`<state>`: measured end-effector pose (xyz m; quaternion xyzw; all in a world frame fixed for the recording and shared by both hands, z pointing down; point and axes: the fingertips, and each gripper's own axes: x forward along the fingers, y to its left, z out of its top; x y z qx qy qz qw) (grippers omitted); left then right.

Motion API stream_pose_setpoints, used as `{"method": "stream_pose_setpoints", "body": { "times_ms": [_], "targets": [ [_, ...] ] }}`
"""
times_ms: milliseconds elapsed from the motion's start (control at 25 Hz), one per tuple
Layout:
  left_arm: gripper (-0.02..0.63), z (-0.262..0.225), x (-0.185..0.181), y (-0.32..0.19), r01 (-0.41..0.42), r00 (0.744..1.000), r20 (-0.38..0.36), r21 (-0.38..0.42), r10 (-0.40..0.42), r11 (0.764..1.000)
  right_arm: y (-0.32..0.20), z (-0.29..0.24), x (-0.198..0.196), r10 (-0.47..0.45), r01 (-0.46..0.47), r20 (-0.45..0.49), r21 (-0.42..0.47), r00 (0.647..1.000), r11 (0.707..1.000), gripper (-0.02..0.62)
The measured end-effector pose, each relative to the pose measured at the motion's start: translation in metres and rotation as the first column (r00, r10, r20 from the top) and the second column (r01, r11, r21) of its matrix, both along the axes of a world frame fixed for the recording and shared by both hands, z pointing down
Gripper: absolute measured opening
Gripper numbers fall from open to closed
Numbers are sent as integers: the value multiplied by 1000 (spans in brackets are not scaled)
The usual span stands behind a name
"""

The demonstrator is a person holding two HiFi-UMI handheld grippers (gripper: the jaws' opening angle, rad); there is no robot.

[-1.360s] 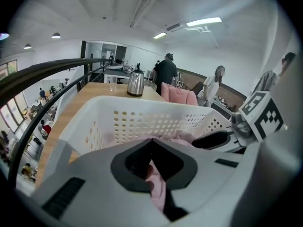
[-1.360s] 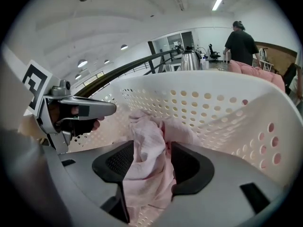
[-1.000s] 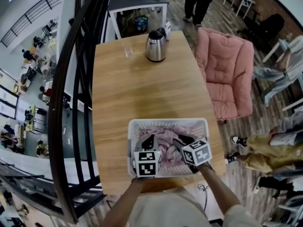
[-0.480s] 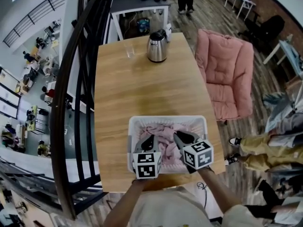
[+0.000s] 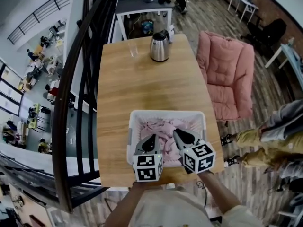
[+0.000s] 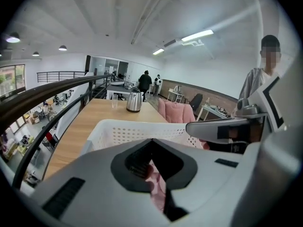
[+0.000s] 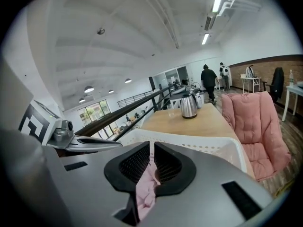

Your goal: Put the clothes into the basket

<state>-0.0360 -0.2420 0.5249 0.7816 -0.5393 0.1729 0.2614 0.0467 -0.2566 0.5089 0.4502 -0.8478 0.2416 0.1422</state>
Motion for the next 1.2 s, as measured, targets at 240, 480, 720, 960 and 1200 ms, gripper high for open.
{"method": "stream_pose_setpoints", "body": {
  "times_ms": [240,480,720,960,1200],
  "targets": [
    [0,-8,8,19,10,1000,-7,26,-10,1000,14,-25,7,32,-32,4,121,999,992,48],
    [0,-15,14,44,26,999,-26,38,-25,999,34,-45,7,7,-8,7,203,1000,979,49],
    [0,-9,12,77,57,998,-33,34,-55,998,67,-28,9,-26,25,2,169,1000,985,49],
    [0,-17,16,110,70,997,-34,48,-69,996,96,-41,10,-43,40,9,197,999,980,49],
    [0,-26,18,143,84,996,-30,79,-82,993,122,-51,12,-52,46,22,231,998,972,49]
  ]
}}
